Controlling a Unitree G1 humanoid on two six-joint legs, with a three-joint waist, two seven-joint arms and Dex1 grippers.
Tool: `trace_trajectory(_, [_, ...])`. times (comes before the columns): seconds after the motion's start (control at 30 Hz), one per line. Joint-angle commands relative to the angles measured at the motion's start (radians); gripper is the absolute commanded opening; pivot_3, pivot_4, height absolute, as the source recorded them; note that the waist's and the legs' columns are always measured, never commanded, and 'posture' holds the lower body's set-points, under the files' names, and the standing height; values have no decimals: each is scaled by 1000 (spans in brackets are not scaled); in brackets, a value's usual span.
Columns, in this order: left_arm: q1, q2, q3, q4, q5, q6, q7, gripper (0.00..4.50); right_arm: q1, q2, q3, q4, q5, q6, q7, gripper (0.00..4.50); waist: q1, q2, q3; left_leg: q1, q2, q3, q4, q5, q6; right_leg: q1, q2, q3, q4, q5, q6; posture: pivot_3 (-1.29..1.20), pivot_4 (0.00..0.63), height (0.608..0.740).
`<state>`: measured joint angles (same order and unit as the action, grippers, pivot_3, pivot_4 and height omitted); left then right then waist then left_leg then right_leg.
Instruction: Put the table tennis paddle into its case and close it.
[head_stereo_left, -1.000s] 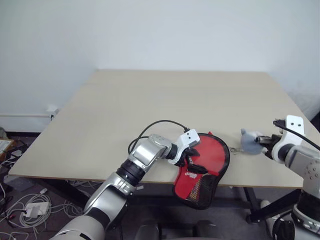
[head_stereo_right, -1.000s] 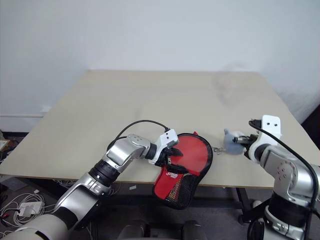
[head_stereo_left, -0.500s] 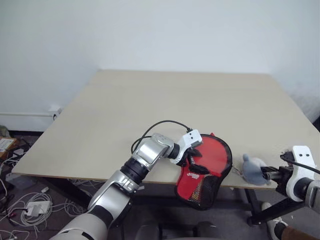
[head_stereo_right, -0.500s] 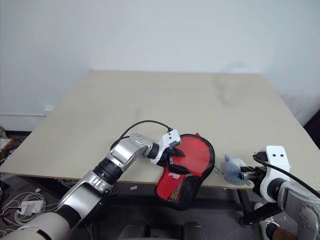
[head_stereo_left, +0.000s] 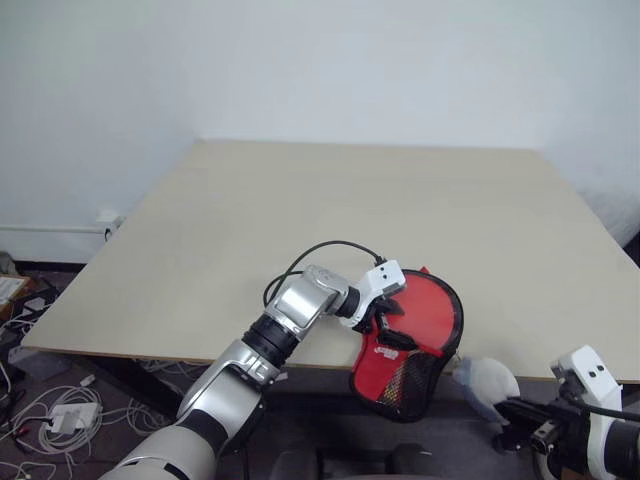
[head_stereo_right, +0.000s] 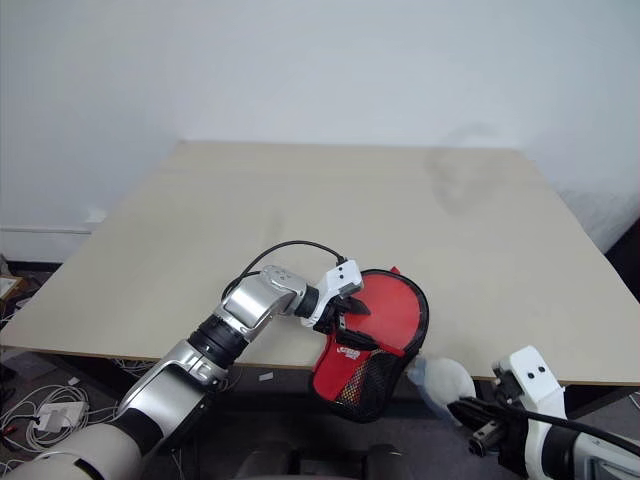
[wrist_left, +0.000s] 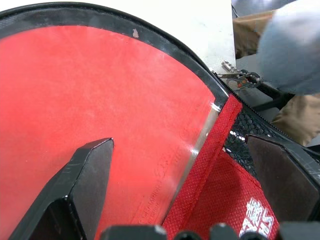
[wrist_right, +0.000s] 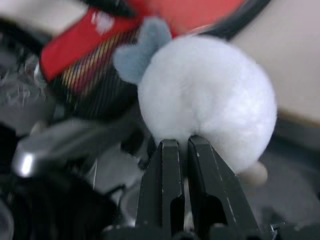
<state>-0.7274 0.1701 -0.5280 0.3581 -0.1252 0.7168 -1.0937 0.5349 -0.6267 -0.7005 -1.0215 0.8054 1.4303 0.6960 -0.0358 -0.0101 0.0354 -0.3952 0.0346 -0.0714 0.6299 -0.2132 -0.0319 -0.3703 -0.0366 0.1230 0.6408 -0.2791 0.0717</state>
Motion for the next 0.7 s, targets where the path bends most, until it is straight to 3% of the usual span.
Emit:
trace_trajectory(0.03, [47, 1, -87, 84, 48, 43, -7, 4500, 46, -6, -17, -22, 42, -65, 27, 46, 0, -1, 0, 0, 0, 0, 0, 0, 0, 0, 0, 0, 0, 0, 0, 0, 0, 740])
trace_trajectory(0.7, [44, -10, -76, 110, 63, 25, -4, 4500, 400, -107, -2, -26, 50, -411, 159, 46, 11, -5, 0, 0, 0, 2, 1, -4, 0, 0, -4, -1, -2, 0, 0, 0, 0, 740])
